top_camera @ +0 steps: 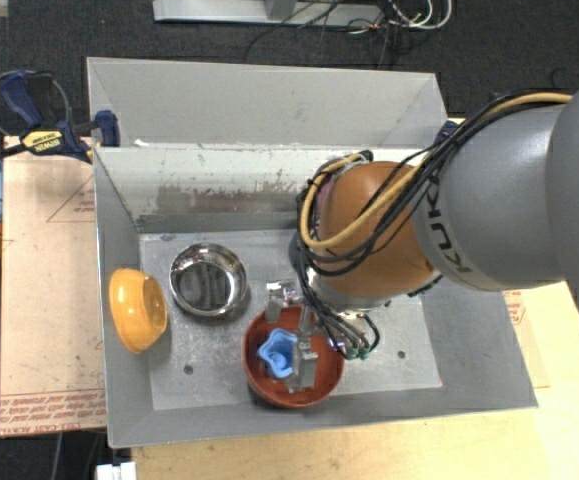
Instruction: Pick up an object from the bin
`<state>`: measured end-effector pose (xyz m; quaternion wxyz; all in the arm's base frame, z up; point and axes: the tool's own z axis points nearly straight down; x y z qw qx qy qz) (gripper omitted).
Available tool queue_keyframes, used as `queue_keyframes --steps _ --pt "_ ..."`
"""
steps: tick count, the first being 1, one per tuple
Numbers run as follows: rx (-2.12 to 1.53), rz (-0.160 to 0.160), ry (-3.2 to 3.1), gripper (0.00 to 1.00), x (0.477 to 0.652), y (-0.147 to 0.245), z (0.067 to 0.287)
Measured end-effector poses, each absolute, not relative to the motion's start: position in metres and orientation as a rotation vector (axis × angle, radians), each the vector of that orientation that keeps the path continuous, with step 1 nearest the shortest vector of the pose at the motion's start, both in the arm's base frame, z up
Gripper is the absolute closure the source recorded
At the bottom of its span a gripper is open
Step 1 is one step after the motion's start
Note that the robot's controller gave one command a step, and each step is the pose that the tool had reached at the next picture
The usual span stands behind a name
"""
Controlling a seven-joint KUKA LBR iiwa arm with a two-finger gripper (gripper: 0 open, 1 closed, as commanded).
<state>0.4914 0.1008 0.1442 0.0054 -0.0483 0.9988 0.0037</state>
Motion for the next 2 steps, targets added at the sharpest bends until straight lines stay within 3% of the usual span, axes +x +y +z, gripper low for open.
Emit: queue_keyframes --steps 1,2 --pt "-0.05 0.004 3.143 0.0 0.4917 0.0883 0.1143" --pt "-0.034 0.006 3.145 0.0 0.4938 0.0867 0.1151"
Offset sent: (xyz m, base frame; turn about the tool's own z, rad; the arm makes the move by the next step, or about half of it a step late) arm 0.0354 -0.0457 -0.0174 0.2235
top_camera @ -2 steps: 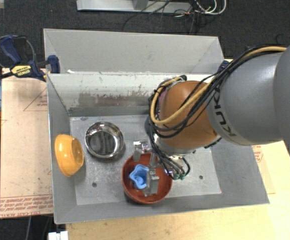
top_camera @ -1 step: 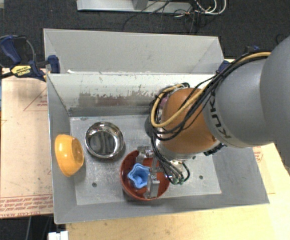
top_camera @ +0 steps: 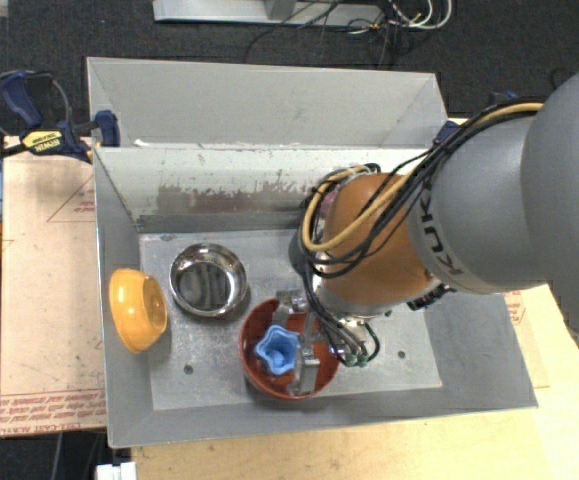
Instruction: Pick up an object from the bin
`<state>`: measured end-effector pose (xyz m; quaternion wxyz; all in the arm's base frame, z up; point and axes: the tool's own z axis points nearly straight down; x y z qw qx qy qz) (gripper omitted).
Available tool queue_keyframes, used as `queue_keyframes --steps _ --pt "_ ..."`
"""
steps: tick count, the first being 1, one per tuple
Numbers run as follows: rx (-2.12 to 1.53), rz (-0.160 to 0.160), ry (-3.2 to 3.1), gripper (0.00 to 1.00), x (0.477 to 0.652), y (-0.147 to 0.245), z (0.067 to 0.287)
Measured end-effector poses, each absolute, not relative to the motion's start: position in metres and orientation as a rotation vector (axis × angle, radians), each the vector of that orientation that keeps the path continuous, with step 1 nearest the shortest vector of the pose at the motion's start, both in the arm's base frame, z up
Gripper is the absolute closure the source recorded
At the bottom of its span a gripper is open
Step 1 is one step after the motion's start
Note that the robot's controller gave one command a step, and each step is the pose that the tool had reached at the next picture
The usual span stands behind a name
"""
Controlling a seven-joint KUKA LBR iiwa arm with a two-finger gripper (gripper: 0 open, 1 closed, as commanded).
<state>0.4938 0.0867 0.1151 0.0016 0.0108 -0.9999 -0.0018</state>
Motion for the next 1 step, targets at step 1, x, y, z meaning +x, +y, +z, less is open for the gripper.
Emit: queue_keyframes --steps 1 --pt "0.038 -0.006 -3.139 1.0 0.4925 0.074 0.0891"
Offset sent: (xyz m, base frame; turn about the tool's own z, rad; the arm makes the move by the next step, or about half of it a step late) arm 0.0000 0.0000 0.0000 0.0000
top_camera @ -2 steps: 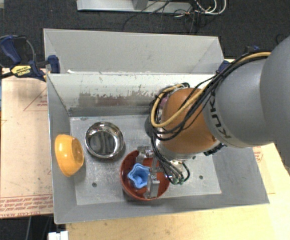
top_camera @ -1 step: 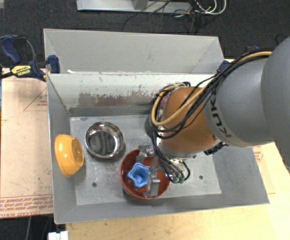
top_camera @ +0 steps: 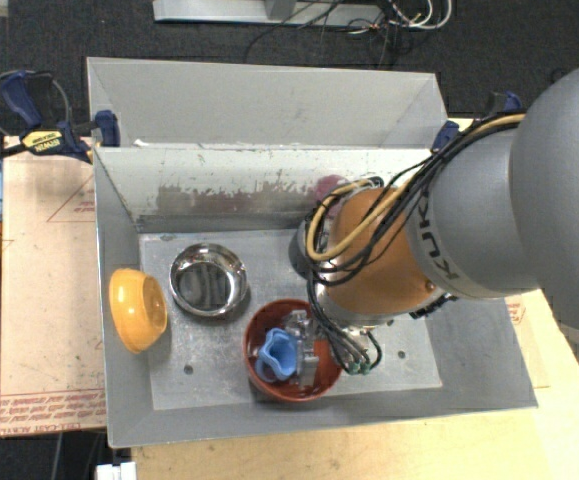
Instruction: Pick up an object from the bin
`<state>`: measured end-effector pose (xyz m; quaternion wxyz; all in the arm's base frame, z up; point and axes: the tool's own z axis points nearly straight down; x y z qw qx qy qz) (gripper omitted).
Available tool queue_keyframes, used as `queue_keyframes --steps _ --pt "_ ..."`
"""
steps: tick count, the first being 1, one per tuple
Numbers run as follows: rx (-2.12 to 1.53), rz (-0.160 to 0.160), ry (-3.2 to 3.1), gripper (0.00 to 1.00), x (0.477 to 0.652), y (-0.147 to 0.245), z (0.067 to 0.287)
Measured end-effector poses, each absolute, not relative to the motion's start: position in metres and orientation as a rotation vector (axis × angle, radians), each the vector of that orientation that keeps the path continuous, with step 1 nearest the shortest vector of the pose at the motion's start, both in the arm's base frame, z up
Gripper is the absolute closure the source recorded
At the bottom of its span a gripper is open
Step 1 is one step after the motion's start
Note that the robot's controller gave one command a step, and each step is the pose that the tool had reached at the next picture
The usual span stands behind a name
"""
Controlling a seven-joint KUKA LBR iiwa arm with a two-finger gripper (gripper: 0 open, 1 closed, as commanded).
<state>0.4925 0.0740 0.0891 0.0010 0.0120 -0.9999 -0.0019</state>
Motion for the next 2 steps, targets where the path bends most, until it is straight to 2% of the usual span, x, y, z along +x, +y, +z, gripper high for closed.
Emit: queue_keyframes --steps 1,2 --pt "0.037 -0.006 -3.139 1.0 0.493 0.074 0.089" --pt "0.065 -0.007 -3.141 1.0 0.498 0.065 0.224"
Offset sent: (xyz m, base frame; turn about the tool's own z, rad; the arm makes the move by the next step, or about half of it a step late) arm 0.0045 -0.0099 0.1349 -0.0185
